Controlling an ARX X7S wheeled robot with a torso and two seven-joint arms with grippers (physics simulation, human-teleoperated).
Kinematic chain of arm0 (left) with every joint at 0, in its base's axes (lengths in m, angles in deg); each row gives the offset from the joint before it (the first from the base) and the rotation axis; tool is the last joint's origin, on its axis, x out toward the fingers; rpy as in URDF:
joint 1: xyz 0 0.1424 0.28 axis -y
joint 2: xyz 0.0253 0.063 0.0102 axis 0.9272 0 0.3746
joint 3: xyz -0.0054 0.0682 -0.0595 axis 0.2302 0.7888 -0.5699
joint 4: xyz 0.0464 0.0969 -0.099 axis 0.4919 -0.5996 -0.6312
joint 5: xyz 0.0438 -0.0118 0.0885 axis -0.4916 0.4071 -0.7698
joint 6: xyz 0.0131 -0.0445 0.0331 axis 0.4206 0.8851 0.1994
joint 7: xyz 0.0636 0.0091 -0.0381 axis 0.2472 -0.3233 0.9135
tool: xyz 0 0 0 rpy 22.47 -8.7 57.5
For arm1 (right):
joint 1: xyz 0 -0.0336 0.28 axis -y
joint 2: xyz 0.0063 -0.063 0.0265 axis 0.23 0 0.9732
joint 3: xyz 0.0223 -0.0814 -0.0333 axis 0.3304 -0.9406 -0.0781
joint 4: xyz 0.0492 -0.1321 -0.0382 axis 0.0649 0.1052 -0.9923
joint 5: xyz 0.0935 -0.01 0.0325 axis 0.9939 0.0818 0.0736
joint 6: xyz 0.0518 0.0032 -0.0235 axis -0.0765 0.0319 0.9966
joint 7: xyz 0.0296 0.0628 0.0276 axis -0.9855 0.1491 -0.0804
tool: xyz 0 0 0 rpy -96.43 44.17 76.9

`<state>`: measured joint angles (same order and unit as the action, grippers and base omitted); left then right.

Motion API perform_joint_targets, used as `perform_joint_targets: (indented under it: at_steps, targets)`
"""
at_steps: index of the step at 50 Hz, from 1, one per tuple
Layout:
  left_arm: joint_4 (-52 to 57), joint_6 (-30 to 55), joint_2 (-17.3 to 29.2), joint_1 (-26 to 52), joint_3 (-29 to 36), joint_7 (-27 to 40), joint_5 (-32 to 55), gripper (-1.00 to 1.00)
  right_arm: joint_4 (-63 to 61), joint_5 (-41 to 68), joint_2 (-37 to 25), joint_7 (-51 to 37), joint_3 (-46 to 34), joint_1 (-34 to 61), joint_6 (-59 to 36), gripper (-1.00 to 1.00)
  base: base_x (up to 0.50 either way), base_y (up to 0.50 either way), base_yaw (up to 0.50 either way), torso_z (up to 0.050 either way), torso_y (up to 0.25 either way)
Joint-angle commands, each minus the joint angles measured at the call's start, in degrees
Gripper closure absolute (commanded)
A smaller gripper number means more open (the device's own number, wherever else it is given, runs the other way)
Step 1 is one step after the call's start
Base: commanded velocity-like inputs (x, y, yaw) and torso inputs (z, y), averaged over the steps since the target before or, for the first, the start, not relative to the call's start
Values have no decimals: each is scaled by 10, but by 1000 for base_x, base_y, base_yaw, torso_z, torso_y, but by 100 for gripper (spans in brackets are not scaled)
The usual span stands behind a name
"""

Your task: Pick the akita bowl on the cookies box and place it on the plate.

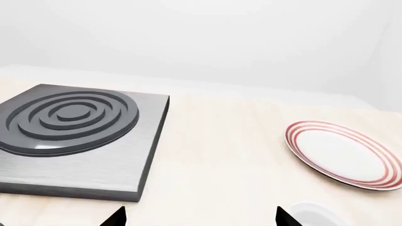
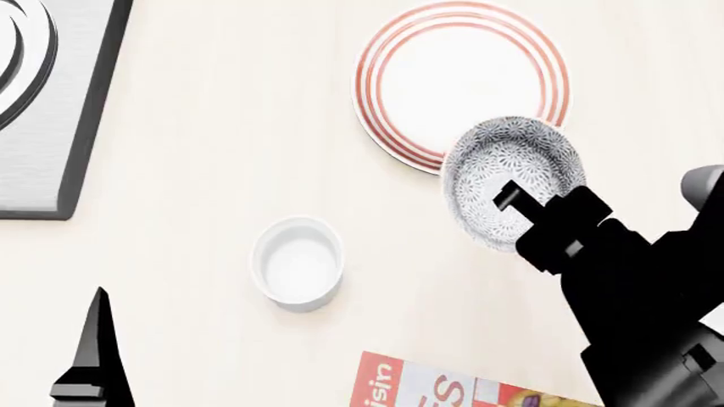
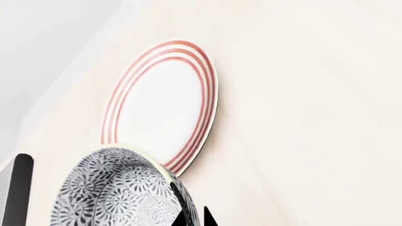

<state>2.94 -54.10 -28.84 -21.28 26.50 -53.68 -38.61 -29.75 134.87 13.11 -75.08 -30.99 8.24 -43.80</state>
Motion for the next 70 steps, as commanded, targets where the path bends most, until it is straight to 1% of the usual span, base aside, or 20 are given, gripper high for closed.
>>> perform_joint_targets:
  at_steps: [1,6,7,10,11,16,17,19,30,31,36,43,52,56,62,66,68,70]
  targets:
    - [-19,1,-10,2,-7,-30,-2,-100,90,27,62,43,43,15,-22,100,0,0,0,0,0]
    - [-21,1,-10,3,-5,-29,-3,-100,127,41,88,46,49,26,-37,100,0,0,0,0,0]
    - [-20,2,-10,3,-4,-29,-3,-100,152,50,108,48,53,35,-48,100,0,0,0,0,0]
    - [-20,3,-9,4,-5,-28,-1,-100,181,59,129,54,56,42,-61,100,0,0,0,0,0]
    - [-20,3,-9,5,-7,-28,2,-100,211,69,148,61,58,47,-75,100,0,0,0,0,0]
    - [-22,3,-8,6,-10,-27,5,-100,262,86,176,68,64,57,-97,100,0,0,0,0,3]
    - [-23,3,-9,7,-10,-27,6,-100,299,98,197,74,68,63,-110,100,0,0,0,0,0]
    - [-23,3,-8,7,-12,-27,9,-100,336,108,218,78,70,67,-121,100,0,0,0,0,0]
    - [-30,0,-8,10,-14,-27,13,-100,481,143,293,103,84,83,-170,100,0,0,0,0,0]
    - [-30,-1,-8,10,-15,-27,15,-100,497,155,303,106,95,80,-165,100,0,0,0,0,0]
    - [-31,-1,-7,11,-16,-27,18,-100,566,165,337,104,93,87,-186,100,0,0,0,0,0]
    - [-32,-3,-6,9,-20,-27,24,-100,708,189,399,102,84,87,-258,100,0,0,0,0,1]
    - [-31,-3,-5,8,-18,-25,25,-100,823,203,454,94,85,99,-303,100,0,0,0,0,0]
    - [-31,-4,-5,8,-16,-25,26,-100,898,227,489,114,100,97,-339,100,0,0,0,0,0]
    - [-32,-5,-5,8,-14,-25,25,-100,904,248,497,123,92,96,-328,100,0,0,0,0,0]
    - [-32,-5,-5,7,-12,-24,24,-100,904,250,496,117,64,101,-338,100,0,0,0,0,3]
    - [-32,-5,-4,7,-12,-24,24,-100,904,276,496,110,74,101,-338,100,0,0,0,0,0]
    - [-32,-4,-4,7,-12,-23,25,-100,904,282,498,106,63,103,-334,100,0,0,0,0,0]
